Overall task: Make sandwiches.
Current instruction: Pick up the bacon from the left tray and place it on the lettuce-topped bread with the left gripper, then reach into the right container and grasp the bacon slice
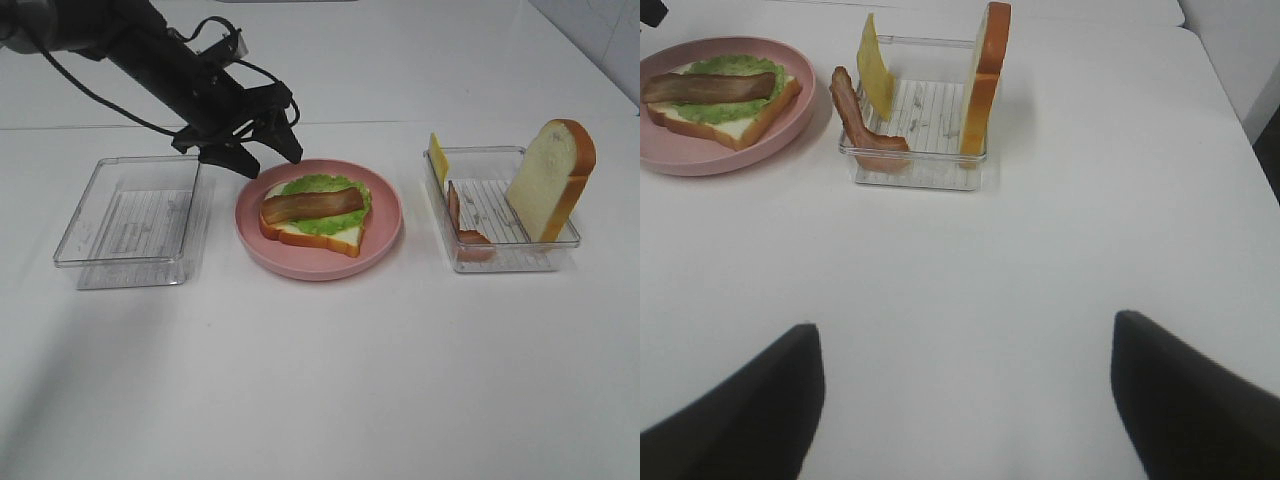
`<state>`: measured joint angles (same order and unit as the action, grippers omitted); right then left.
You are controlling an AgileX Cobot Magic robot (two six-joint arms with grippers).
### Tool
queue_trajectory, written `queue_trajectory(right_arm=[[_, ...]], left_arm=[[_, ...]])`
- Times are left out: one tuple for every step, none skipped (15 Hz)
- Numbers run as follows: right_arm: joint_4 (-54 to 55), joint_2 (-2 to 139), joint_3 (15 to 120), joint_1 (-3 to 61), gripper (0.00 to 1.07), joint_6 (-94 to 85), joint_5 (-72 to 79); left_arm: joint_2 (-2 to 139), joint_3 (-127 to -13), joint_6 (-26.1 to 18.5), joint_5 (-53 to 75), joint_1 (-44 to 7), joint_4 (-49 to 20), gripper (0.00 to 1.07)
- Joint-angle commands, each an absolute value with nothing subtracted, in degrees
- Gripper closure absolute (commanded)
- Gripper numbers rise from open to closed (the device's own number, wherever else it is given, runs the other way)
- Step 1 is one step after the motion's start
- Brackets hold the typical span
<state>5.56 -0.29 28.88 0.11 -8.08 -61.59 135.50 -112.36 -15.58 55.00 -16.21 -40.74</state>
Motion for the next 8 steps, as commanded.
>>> queue_trajectory(right_arm=[[5.4, -1.2, 28.9, -0.3, 0.32, -8.8, -61.0], [5.4, -1.2, 28.9, -0.3, 0.32, -8.8, -61.0], [5.4, -1.2, 28.9, -0.3, 0.32, -8.8, -61.0], [5.4, -1.2, 28.9, -0.3, 0.32, -8.8, -61.0], [5.4, -1.2, 28.9, -0.3, 0.32, -8.8, -61.0], [5.4, -1.2, 28.9, -0.3, 0.32, -8.8, -61.0], [5.4, -1.2, 28.9, -0.3, 0.32, -8.8, -61.0], [5.4, -1.2, 28.9, -0.3, 0.32, -8.8, -61.0]], left_arm=[[132.2, -112.6, -12.3, 54.8, -16.0, -32.8, 0.41], [130.7, -112.6, -10.4, 55.0, -16.0, -28.9, 0.41], [129.4, -112.6, -8.8, 55.3, -16.0, -26.3, 0.41], [126.8, -112.6, -6.4, 56.4, -16.0, -21.8, 0.41], [125.8, -112.6, -5.7, 56.8, -16.0, -20.5, 0.41], [124.0, -112.6, -4.4, 57.8, -16.0, -18.3, 0.41], [121.6, -112.6, -2.3, 59.6, -16.0, -15.6, 0.41], [120.6, -112.6, -1.3, 60.4, -16.0, -14.7, 0.41]])
